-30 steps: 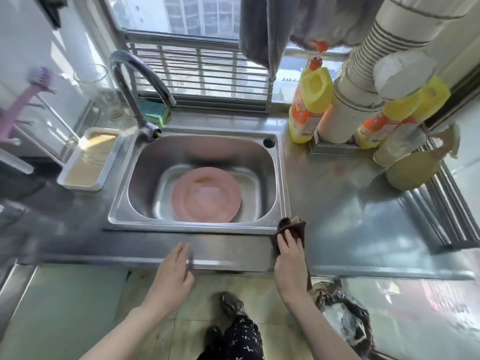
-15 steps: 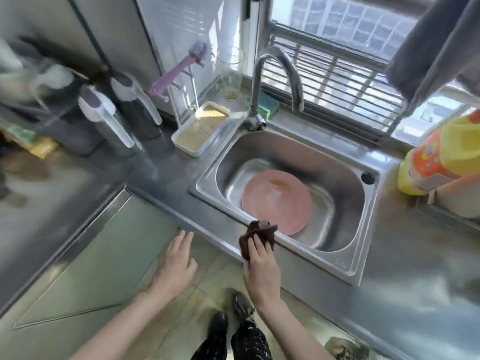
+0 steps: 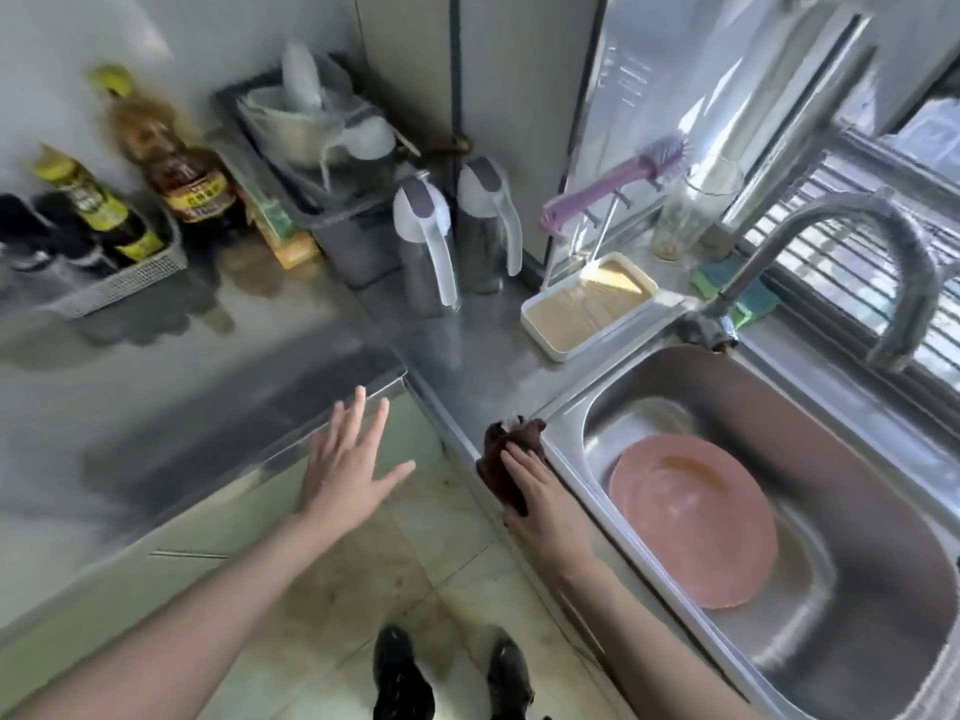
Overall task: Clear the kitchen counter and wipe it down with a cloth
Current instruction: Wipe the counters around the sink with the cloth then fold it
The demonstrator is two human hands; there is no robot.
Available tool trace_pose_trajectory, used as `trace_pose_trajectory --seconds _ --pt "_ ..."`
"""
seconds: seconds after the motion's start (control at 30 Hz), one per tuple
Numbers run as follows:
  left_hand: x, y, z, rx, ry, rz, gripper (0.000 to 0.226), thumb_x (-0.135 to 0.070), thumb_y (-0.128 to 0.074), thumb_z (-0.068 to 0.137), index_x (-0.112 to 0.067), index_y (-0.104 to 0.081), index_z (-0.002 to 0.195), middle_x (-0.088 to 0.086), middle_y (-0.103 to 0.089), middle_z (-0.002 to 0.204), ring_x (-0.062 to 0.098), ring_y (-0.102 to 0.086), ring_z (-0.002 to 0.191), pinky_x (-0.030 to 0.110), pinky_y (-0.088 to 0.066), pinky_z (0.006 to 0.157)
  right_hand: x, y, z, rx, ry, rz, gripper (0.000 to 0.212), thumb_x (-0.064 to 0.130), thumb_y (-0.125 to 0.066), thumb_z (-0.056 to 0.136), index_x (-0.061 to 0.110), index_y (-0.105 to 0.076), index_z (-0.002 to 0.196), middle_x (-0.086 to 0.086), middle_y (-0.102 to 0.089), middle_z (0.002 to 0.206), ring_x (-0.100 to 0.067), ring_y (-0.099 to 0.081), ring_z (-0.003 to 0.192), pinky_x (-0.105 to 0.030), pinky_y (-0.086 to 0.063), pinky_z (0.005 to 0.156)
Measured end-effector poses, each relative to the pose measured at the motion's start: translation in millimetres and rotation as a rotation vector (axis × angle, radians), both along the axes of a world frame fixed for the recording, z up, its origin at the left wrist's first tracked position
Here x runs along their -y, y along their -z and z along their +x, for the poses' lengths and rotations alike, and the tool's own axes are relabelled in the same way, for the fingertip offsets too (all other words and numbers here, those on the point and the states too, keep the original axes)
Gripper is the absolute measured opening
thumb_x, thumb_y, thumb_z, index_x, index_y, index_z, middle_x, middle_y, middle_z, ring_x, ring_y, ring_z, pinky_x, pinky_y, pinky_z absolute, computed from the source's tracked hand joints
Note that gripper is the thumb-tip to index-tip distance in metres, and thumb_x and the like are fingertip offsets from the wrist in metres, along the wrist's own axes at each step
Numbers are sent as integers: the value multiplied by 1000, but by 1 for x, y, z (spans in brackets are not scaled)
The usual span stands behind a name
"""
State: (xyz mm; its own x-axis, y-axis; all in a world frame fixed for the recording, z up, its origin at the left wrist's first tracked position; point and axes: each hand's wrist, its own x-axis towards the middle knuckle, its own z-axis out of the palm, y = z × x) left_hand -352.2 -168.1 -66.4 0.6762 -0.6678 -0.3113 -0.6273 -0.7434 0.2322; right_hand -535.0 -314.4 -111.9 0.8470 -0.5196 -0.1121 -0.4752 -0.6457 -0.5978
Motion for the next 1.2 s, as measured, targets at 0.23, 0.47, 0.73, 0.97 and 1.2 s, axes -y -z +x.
trace_pose_trajectory --seconds 0.23,0.47,0.73,0.97,1.2 --pt "11 33 73 -143 54 271 93 -72 -35 78 -31 16 143 -3 29 151 25 17 143 55 -3 113 10 9 89 64 109 17 60 8 -54 84 15 -38 141 5 -26 152 -10 -14 143 -25 -21 115" --pt "-2 54 75 -199 118 264 85 -74 -17 78 -31 34 130 -5 42 142 23 32 136 56 9 111 -3 24 143 59 -14 -162 55 4 -60 75 5 -53 130 -10 -47 141 -35 -37 134 -48 -32 110" --pt "-16 72 81 -160 164 124 86 -80 32 47 -38 46 120 -9 48 136 20 41 127 48 21 106 22 34 140 -122 262 -332 52 43 -31 93 21 -41 139 -3 -32 151 -31 -18 142 -50 -29 108" --pt "-23 74 87 -156 165 -13 85 -77 30 53 -44 27 132 -17 37 142 10 32 134 41 20 108 -18 40 168 17 248 -281 52 10 -69 74 13 -59 124 -10 -48 140 -38 -40 131 -46 -46 95" --pt "-53 55 126 3 -31 -4 69 -58 -16 83 -23 -31 141 4 -23 153 33 -25 139 58 -29 104 24 25 173 3 -17 -53 46 6 -57 83 18 -56 128 1 -39 146 -25 -24 142 -48 -40 105"
